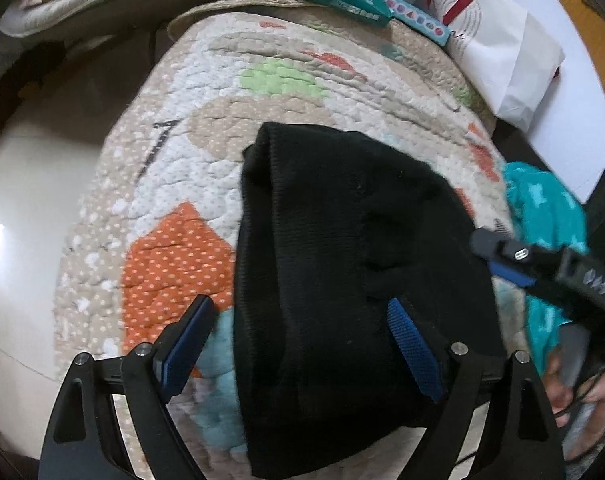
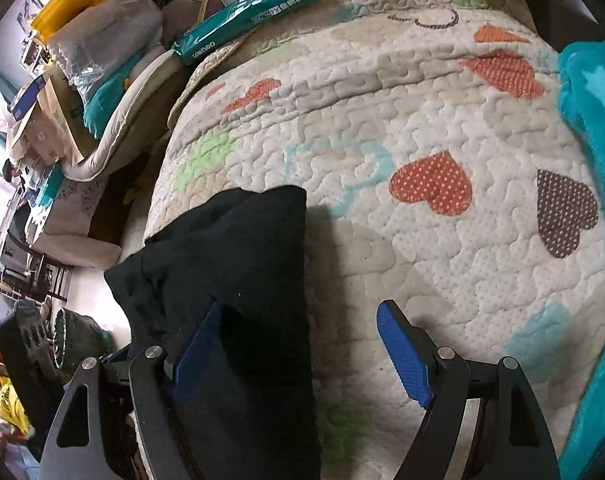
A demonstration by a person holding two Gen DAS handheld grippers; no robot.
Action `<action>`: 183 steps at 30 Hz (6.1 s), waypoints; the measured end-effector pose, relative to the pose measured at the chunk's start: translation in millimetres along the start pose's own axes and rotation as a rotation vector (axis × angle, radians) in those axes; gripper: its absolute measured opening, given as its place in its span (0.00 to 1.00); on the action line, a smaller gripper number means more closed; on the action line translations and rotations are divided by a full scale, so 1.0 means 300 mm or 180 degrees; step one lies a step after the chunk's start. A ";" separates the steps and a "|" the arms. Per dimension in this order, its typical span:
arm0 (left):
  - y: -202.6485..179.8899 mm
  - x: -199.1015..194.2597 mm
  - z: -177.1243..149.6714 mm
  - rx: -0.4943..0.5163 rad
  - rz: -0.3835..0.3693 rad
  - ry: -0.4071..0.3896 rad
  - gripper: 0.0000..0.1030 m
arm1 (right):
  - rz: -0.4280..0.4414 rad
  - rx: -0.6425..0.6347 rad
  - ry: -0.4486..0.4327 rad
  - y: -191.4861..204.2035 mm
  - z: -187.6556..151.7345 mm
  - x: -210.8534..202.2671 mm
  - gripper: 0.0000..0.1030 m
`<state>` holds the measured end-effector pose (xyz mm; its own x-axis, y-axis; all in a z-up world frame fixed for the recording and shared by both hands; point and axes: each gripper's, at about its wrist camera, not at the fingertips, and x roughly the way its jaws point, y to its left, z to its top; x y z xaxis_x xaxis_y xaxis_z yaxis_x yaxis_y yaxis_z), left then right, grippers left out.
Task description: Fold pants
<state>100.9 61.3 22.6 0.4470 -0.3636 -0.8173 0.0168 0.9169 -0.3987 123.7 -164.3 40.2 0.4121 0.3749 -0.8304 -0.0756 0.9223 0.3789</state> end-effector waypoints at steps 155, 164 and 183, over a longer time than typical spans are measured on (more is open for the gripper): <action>-0.261 -0.344 -0.008 0.0232 0.1560 -0.0874 0.89 | -0.0237 -0.0333 -0.0733 0.136 -0.064 -0.223 0.89; -0.232 -0.334 -0.006 0.0151 0.1492 -0.0822 0.89 | -0.0294 -0.0388 -0.0707 0.151 -0.073 -0.201 0.89; -0.242 -0.316 -0.025 0.0177 0.1428 -0.0736 0.89 | -0.0356 -0.0400 -0.0716 0.147 -0.085 -0.195 0.89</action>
<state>50.5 27.9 125.8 0.6073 0.1084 -0.7870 -0.1776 0.9841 -0.0016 73.3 -143.2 95.1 0.6144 0.2529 -0.7473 -0.1244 0.9665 0.2247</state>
